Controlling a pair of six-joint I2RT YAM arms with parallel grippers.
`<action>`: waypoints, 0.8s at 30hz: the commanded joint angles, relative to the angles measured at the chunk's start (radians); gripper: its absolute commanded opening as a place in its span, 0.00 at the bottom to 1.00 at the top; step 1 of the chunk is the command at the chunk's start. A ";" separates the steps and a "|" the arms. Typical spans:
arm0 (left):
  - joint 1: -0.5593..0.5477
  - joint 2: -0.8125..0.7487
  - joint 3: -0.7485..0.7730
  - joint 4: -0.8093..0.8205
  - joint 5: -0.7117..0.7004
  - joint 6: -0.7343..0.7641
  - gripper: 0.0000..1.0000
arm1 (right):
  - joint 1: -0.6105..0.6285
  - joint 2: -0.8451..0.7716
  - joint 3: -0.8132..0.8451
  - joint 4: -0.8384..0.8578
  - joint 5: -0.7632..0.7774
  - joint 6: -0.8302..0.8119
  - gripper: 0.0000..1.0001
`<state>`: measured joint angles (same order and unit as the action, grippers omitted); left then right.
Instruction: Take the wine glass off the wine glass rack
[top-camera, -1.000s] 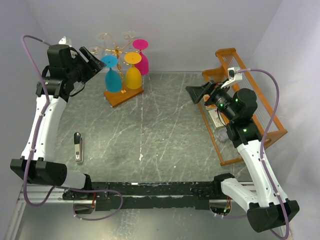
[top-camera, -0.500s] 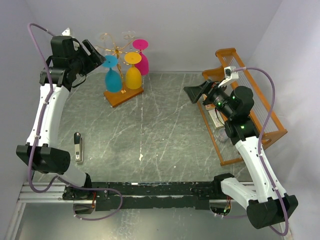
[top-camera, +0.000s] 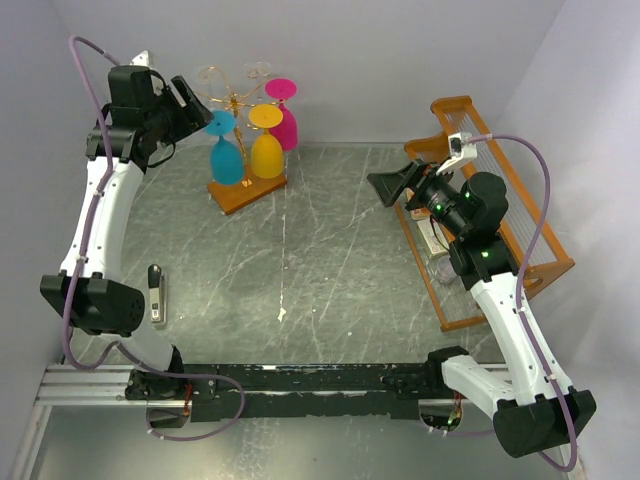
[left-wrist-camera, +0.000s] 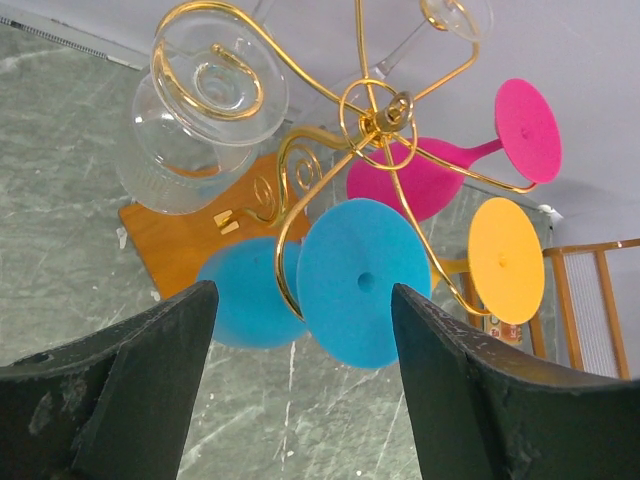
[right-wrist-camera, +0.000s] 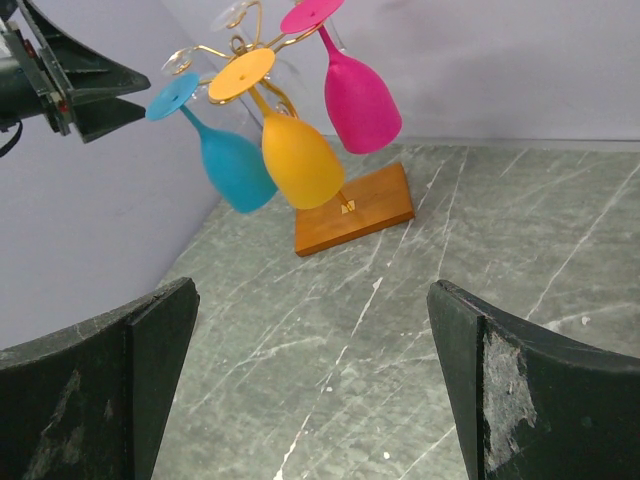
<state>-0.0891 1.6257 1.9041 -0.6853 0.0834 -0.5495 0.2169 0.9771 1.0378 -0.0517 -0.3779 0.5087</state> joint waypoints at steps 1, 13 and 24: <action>0.008 0.020 0.024 -0.003 0.018 0.000 0.81 | -0.008 -0.013 -0.006 0.012 -0.004 0.001 1.00; -0.004 0.030 -0.015 0.000 0.034 0.008 0.79 | -0.008 -0.016 -0.010 0.012 0.004 0.000 1.00; -0.009 0.049 -0.010 -0.020 0.049 0.029 0.78 | -0.007 -0.010 -0.015 0.013 0.005 0.005 1.00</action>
<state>-0.0948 1.6650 1.8923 -0.6872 0.1047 -0.5434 0.2169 0.9768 1.0355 -0.0513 -0.3740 0.5098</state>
